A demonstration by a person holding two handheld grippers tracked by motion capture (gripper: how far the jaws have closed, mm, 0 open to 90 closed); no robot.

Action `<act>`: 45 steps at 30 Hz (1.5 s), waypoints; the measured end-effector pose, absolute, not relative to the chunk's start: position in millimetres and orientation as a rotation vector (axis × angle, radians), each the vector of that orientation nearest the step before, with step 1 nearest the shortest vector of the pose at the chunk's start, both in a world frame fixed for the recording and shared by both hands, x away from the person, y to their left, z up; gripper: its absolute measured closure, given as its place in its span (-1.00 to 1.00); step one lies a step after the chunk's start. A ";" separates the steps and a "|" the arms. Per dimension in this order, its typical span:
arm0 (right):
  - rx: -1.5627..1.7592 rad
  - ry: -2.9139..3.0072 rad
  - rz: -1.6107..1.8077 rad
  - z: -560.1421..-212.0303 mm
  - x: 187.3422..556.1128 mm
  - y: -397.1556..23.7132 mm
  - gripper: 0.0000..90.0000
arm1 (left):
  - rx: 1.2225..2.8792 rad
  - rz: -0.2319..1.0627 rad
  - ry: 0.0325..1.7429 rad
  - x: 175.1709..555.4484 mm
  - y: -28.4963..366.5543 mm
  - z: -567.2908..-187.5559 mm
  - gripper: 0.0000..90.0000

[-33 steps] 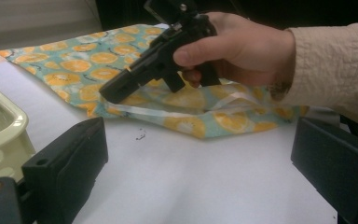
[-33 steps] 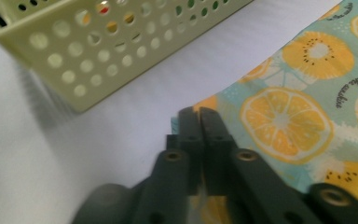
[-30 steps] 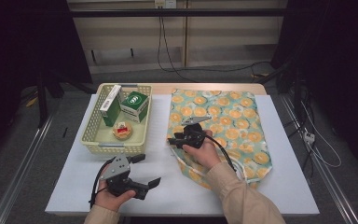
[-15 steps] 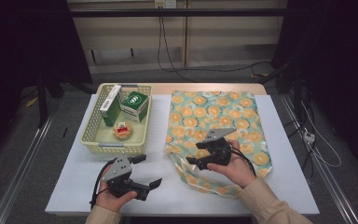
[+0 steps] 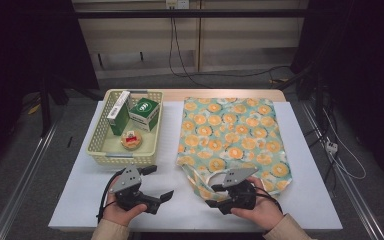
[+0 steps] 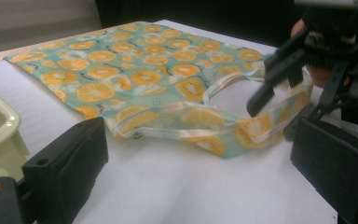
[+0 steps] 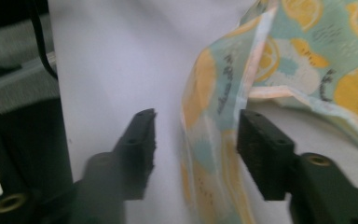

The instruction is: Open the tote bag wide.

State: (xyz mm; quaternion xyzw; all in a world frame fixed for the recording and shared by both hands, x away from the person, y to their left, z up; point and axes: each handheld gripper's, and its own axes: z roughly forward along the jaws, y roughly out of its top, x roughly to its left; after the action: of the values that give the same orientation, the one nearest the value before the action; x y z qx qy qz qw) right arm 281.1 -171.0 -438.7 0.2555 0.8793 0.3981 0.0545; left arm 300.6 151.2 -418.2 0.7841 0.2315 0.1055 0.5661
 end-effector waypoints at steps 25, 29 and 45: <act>0.881 2.630 1.310 -443.9 318.4 -112.1 0.02 | 1.814 0.291 0.575 301.8 175.0 -414.0 -0.92; 0.857 2.614 1.300 -434.4 314.2 -134.2 0.07 | 1.798 0.277 0.590 302.7 177.3 -415.4 -0.92; 0.980 2.518 1.421 -420.0 331.2 -191.6 1.00 | 1.798 0.293 0.605 305.9 180.0 -417.1 -0.92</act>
State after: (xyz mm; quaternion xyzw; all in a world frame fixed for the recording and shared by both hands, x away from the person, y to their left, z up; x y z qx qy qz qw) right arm 331.2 -191.6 -420.0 0.3206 0.8241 0.4650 0.0443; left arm 305.9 180.0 -417.1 0.7673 0.2582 0.1252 0.5735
